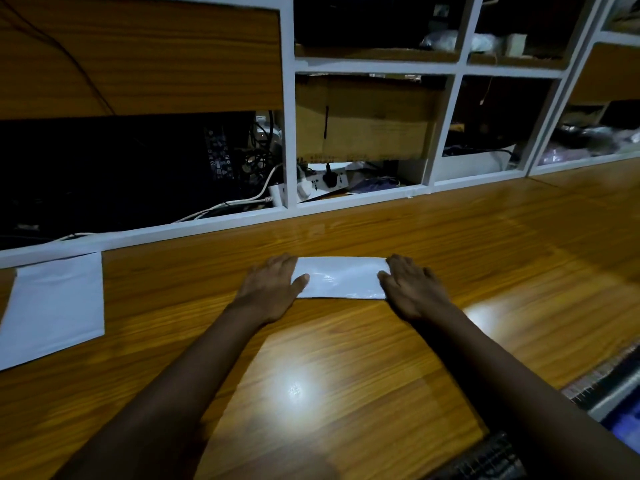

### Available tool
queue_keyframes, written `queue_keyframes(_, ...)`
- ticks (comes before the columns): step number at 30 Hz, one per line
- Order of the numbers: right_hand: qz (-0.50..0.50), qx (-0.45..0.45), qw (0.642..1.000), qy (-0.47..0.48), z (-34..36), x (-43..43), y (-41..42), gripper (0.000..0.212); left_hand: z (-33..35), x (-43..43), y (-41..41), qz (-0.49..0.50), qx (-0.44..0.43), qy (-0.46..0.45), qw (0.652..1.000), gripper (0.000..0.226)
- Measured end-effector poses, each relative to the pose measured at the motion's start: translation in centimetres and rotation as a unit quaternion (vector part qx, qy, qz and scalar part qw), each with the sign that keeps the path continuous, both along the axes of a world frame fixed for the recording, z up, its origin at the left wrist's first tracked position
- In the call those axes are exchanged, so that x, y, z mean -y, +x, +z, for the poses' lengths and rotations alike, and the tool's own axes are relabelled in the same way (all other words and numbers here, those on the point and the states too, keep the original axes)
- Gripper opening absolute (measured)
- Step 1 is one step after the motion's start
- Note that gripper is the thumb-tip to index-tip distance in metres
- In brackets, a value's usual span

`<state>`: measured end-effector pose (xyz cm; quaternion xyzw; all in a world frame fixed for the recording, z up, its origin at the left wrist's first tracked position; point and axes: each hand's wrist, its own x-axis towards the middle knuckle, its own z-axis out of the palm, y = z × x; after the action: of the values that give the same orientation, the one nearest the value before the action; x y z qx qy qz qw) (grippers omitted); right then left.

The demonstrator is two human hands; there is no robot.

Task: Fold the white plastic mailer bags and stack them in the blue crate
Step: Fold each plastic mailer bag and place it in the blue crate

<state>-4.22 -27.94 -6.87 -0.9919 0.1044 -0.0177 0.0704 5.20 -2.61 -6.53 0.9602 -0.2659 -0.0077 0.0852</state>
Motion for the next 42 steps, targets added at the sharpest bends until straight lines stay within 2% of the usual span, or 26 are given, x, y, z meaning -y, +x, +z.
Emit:
queue_keyframes(2,-0.015,-0.011,1.0,-0.018,-0.2,0.2,-1.5,0.061,-0.2,-0.7,-1.3,0.011,0.022,0.034,0.999,0.065)
queue_keyframes(4,0.004,0.012,1.0,-0.007,-0.1,-0.2,-3.1,0.065,-0.3,-1.3,-3.3,-0.031,0.052,0.066,0.996,0.07)
queue_keyframes(6,0.085,0.033,0.996,-0.021,0.2,-1.6,-4.3,0.075,-0.2,-1.0,-5.2,-0.092,0.085,0.088,0.988,0.08)
queue_keyframes(8,0.167,0.019,0.985,-0.04,0.3,-3.4,-4.9,0.086,-0.3,0.2,-6.2,-0.14,0.092,0.088,0.982,0.079)
queue_keyframes(10,0.196,-0.003,0.979,-0.049,0.0,-4.3,-4.8,0.08,-0.5,1.4,-6.3,-0.16,0.07,0.087,0.981,0.071)
queue_keyframes(15,0.139,-0.035,0.989,-0.039,0.0,-3.7,-4.8,0.061,-0.2,0.2,-5.3,-0.143,0.031,0.123,0.982,0.065)
queue_keyframes(17,0.109,-0.035,0.993,-0.028,0.0,-3.5,-5.0,0.061,-0.1,-0.8,-4.8,-0.121,0.006,0.11,0.986,0.065)
queue_keyframes(20,0.048,-0.038,0.998,-0.02,0.1,-3.4,-5.4,0.076,-0.2,-1.5,-4.7,-0.081,0.009,0.104,0.991,0.067)
queue_keyframes(21,0.039,-0.02,0.998,-0.035,0.1,-3.5,-5.5,0.076,-0.3,-1.5,-4.8,-0.071,0.026,0.101,0.992,0.069)
queue_keyframes(24,0.079,0.109,0.98,-0.147,-0.4,-3.3,-4.3,0.056,-0.1,-0.5,-4.6,-0.053,0.115,0.064,0.99,0.07)
queue_keyframes(27,0.134,0.189,0.965,-0.124,-0.7,-3.7,-0.4,0.047,0.9,2.1,-4.1,-0.07,0.179,-0.031,0.981,0.069)
queue_keyframes(29,0.147,0.216,0.963,-0.068,-0.4,-4.7,2.1,0.04,0.3,4.2,-2.9,-0.094,0.222,-0.077,0.968,0.047)
queue_keyframes(31,0.136,0.22,0.966,-0.028,-0.5,-5.3,4.1,0.036,0.2,5.8,-2.0,-0.091,0.223,-0.085,0.967,0.013)
queue_keyframes(35,0.129,0.198,0.971,-0.034,-1.2,-5.0,5.6,0.048,-0.6,7.1,-0.6,-0.091,0.17,-0.109,0.975,0.021)
queue_keyframes(37,0.107,0.173,0.977,-0.067,-1.5,-4.7,5.9,0.055,-1.0,7.1,-0.5,-0.075,0.184,-0.065,0.978,0.015)
queue_keyframes(40,0.078,0.134,0.982,-0.108,-2.2,-4.5,6.3,0.064,-1.6,6.9,0.1,0.005,0.207,-0.003,0.978,0.032)
queue_keyframes(42,0.049,0.107,0.985,-0.123,-2.5,-4.2,6.5,0.07,-2.0,6.8,0.5,0.032,0.198,-0.005,0.98,0.037)
